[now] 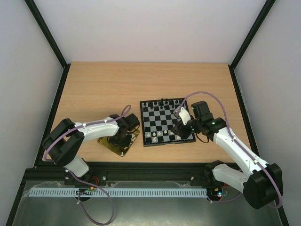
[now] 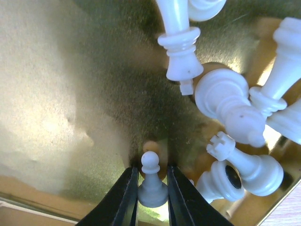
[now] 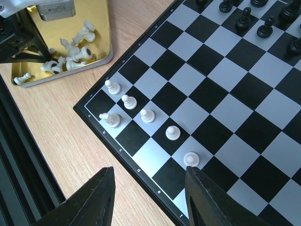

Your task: Set up the chess pieces on the board

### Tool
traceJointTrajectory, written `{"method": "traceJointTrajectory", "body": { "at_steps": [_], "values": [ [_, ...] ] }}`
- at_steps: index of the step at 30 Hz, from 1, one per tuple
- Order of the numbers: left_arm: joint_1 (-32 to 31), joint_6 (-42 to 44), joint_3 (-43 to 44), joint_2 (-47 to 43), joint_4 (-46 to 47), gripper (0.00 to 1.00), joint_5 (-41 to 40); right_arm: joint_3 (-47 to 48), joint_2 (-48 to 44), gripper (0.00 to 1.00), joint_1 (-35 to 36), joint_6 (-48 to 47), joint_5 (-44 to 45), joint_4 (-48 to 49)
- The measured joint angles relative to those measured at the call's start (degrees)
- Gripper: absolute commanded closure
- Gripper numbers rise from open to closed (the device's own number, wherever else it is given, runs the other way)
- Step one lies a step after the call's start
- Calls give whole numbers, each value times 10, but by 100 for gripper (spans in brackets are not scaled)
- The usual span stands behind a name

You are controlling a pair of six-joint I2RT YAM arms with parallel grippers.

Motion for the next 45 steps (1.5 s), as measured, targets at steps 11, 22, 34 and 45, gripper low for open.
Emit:
{"method": "traceJointTrajectory", "body": {
  "at_steps": [11, 22, 34, 45],
  "values": [
    [-71, 10, 3, -119, 7, 91, -50, 75, 43, 58, 0, 30, -24, -24],
    [-167, 76, -21, -336, 191, 89, -79, 250, 186, 56, 1, 73, -162, -97],
    [-202, 149, -43, -320, 319, 90, -94, 301, 265, 60, 53, 76, -266, -172],
    [-208, 162, -43, -317, 340, 90, -99, 301, 272, 62, 68, 75, -304, -186]
  ]
}}
